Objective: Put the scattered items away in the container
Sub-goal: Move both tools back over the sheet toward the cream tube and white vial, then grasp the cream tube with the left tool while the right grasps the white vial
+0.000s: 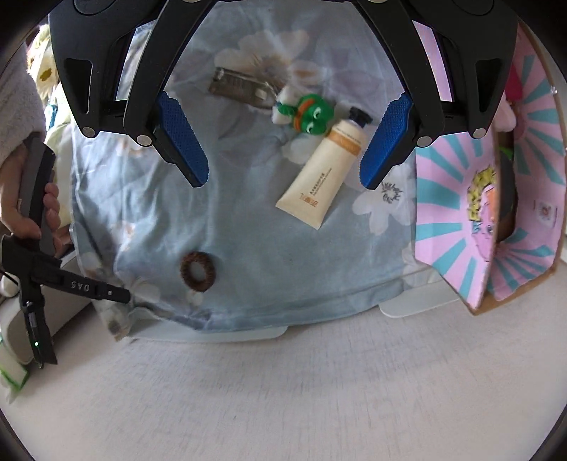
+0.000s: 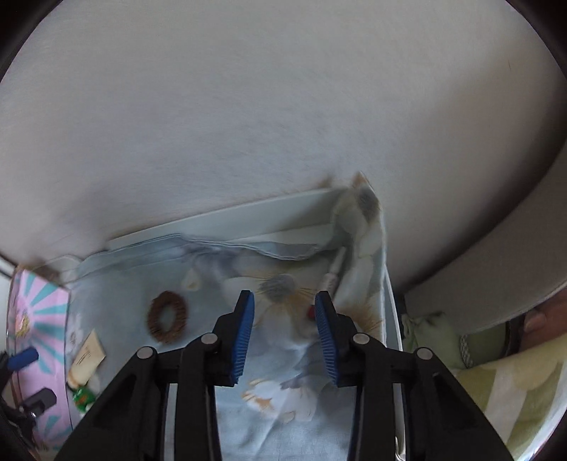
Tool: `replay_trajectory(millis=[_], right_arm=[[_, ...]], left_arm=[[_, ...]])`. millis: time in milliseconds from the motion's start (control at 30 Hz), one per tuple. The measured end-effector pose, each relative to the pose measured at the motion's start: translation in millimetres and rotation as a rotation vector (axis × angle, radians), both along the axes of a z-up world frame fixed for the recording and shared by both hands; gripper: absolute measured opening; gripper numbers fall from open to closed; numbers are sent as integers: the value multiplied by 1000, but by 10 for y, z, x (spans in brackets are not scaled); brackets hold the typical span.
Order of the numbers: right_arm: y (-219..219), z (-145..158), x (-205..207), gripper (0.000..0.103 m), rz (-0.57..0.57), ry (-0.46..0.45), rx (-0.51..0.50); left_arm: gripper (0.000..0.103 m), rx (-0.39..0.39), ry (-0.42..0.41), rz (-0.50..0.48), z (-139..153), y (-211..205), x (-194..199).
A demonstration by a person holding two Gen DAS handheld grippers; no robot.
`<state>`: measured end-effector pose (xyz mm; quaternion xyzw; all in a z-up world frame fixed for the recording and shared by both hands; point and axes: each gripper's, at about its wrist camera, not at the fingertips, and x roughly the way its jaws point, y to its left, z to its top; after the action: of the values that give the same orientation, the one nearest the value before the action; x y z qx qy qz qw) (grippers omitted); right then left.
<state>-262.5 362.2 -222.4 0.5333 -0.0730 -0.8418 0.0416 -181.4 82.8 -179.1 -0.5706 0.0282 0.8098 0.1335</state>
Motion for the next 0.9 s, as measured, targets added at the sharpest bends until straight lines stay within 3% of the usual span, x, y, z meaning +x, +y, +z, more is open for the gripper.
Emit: replay_trajectory(millis=[100, 300, 467, 733, 833, 900], right_arm=[[13, -88, -27, 22, -22, -20, 14], [125, -206, -39, 21, -93, -49, 21], [137, -230, 0, 20, -88, -47, 43], [-19, -292, 145, 21, -34, -33, 193], [-26, -302, 217, 19, -21, -24, 215], [-11, -308, 265, 13, -16, -20, 231]], left_arm=[[87, -16, -11, 0, -125, -3, -60], [87, -26, -29, 2, -330, -51, -108], [87, -33, -46, 0, -461, -62, -99], [87, -36, -57, -9, -610, -49, -62], [79, -41, -53, -10, -660, -54, -48], [62, -59, -46, -10, -694, -63, -37]])
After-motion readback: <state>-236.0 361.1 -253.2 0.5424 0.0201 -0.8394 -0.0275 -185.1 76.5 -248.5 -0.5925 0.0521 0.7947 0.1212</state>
